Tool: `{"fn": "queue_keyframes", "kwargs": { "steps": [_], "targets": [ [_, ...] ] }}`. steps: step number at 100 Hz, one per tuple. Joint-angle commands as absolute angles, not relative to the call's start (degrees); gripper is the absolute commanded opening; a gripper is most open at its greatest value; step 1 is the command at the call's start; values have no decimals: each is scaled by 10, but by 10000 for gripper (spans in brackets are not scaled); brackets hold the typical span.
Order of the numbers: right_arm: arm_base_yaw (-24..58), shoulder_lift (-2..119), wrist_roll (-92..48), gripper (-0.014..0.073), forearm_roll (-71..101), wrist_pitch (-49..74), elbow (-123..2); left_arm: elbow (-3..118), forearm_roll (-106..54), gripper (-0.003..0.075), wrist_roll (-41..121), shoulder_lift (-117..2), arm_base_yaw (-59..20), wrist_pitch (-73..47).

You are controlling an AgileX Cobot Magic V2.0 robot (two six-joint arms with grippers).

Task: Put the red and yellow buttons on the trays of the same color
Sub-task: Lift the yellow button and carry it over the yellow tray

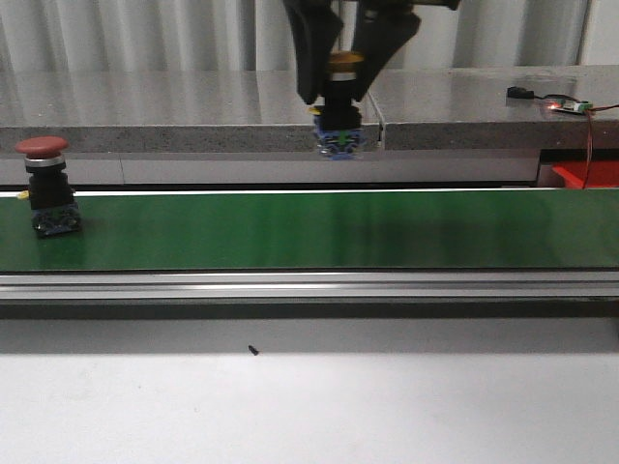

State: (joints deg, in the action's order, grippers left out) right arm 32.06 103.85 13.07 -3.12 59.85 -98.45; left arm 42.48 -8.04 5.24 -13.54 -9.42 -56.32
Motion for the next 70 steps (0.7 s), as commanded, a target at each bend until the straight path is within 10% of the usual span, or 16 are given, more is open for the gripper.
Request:
{"fn": "queue_keyframes", "kwargs": {
  "steps": [1,70],
  "targets": [
    [301,974,134,58,-41,561,-959,437,-91,-18,49,-143,-99,-524],
    [69,730,148,58,-41,531,-687,437,-91,-19,49,-143,-99,-524]
  ]
}}
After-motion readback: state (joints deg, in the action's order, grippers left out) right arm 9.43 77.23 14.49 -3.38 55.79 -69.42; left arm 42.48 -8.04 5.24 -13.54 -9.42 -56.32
